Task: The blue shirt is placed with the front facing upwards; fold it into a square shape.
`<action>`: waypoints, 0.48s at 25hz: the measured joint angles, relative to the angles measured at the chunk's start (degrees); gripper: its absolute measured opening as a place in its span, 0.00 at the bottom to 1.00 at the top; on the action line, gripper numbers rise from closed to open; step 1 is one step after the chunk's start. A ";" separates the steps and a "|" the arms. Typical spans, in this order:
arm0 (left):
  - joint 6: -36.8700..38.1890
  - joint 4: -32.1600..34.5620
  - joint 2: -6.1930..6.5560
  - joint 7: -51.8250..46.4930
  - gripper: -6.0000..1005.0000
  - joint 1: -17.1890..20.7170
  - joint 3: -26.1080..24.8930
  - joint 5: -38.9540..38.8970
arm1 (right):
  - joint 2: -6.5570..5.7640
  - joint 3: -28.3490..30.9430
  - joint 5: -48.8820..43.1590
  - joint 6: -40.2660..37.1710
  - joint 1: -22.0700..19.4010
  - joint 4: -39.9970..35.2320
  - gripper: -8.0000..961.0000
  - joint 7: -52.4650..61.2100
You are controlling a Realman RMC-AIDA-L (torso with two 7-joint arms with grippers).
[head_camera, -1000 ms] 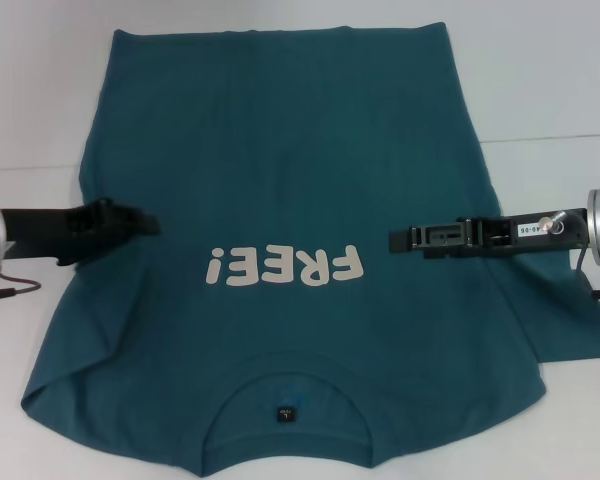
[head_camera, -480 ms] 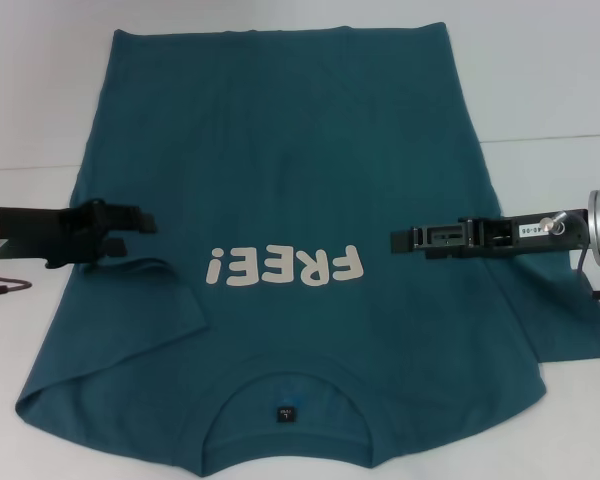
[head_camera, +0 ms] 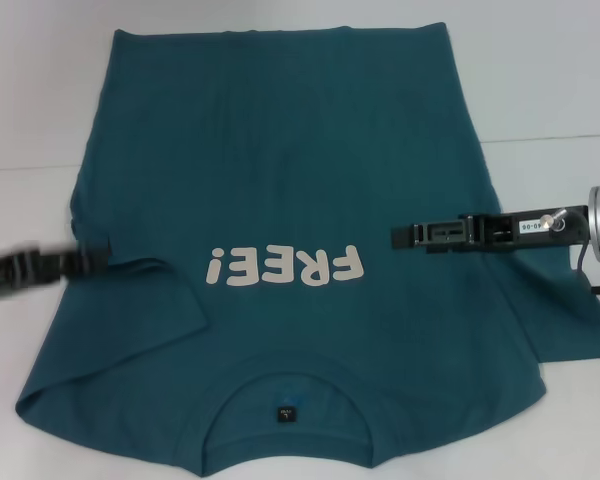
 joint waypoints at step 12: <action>3.09 2.95 -4.86 18.46 0.60 9.49 -3.77 -6.23 | -0.76 2.19 0.15 -1.08 1.59 -0.03 0.96 2.98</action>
